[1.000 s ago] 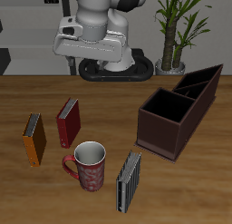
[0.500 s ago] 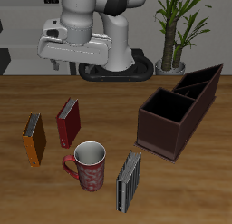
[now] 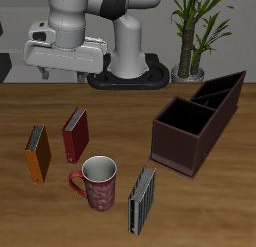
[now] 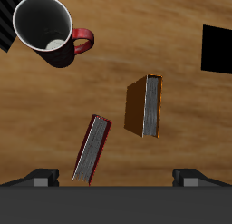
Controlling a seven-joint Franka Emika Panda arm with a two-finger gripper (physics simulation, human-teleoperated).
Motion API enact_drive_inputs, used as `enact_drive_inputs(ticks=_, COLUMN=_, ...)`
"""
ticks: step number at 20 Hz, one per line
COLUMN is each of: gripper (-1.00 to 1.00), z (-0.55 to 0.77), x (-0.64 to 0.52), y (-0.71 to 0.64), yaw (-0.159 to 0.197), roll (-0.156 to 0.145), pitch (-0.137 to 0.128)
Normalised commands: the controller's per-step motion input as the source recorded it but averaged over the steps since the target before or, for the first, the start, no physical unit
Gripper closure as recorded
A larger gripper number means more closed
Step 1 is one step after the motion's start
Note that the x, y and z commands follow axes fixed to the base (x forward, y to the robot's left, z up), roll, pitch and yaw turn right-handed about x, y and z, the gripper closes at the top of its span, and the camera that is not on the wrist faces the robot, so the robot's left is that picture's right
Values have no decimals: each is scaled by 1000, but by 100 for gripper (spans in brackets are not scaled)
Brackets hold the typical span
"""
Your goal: Place the orange book into the left desk caddy's right compartment
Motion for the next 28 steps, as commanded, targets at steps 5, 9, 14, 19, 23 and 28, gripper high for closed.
enact_drive_inputs(ticks=5, gripper=-100, z=42, x=109, y=-216, yaw=5, roll=-9, pitch=-20)
enact_drive_inputs(ticks=9, gripper=-100, z=-7, x=105, y=-155, yaw=3, roll=9, pitch=-15)
enact_drive_inputs(ticks=14, gripper=-100, z=39, x=183, y=-117, yaw=8, roll=20, pitch=-23)
enact_drive_inputs(ticks=19, gripper=-100, z=16, x=140, y=-3, yaw=11, roll=0, pitch=-6)
enact_drive_inputs(ticks=23, gripper=-100, z=52, x=225, y=-118, yaw=4, roll=10, pitch=-9)
enact_drive_inputs(ticks=28, gripper=-100, z=-28, x=119, y=-202, yaw=-11, roll=-22, pitch=-17)
